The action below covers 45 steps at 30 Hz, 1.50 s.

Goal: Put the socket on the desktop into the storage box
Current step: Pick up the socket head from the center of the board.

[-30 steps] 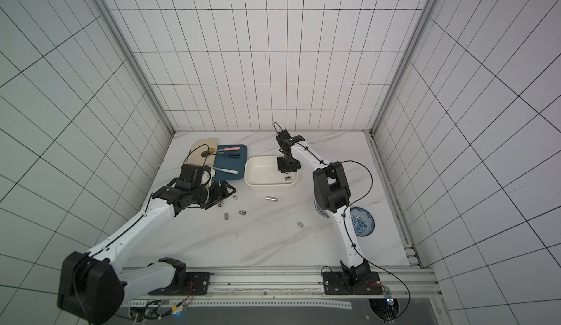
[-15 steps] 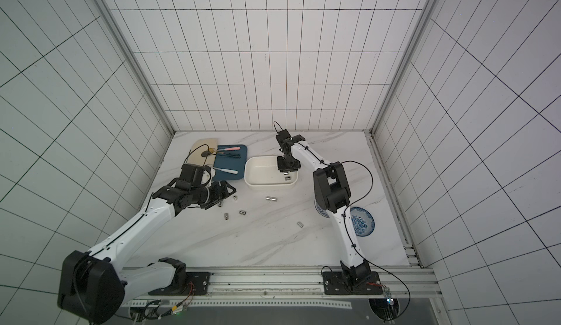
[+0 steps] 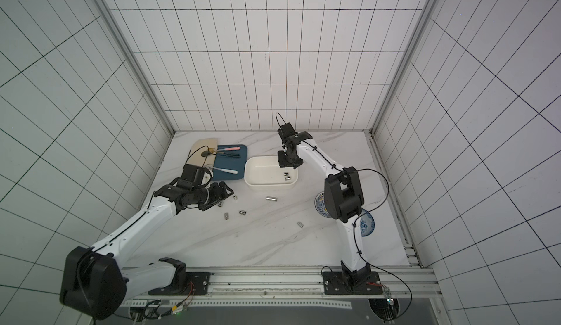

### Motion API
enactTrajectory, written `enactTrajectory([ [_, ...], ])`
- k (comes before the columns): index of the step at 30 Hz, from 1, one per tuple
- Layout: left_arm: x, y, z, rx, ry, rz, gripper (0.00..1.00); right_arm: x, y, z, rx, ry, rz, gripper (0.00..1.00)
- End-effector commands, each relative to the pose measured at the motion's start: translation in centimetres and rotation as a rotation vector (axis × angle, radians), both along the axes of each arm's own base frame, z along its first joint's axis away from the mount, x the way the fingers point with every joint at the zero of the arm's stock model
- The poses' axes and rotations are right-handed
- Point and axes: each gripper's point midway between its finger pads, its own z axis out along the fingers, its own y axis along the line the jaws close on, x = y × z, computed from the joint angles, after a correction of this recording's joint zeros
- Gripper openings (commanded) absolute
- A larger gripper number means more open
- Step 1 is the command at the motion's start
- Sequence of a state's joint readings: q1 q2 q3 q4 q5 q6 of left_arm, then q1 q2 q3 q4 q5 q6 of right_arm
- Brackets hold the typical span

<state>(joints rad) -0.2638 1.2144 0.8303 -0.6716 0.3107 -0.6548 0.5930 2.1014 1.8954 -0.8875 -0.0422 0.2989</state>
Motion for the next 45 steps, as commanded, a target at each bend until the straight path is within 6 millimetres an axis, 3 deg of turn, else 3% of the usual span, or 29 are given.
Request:
enactTrajectory([
  [1, 0.8, 0.8, 0.5, 0.037, -0.004, 0.031, 0.84, -1.8, 0.3, 1.0, 0.011, -0.014, 0.037, 0.46],
  [17, 1.1, 3.4, 0.1, 0.141, 0.028, 0.122, 0.83, -13.0, 3.4, 2.7, 0.2, -0.035, 0.268, 0.52],
  [23, 1.0, 4.7, -0.7, 0.218, 0.067, 0.152, 0.82, -15.9, 4.2, 3.0, 0.243, -0.057, 0.336, 0.52],
  [28, 1.6, 5.5, -1.1, 0.285, 0.095, 0.146, 0.81, -17.3, 4.7, 3.2, 0.259, -0.069, 0.367, 0.52],
  [36, 3.4, 6.6, -2.3, 0.309, 0.164, 0.155, 0.77, -17.8, 4.1, 2.3, 0.242, -0.061, 0.344, 0.52],
  [45, 5.1, 5.9, -4.8, 0.265, 0.22, 0.161, 0.71, -17.9, 3.5, 1.7, 0.225, -0.06, 0.327, 0.51],
])
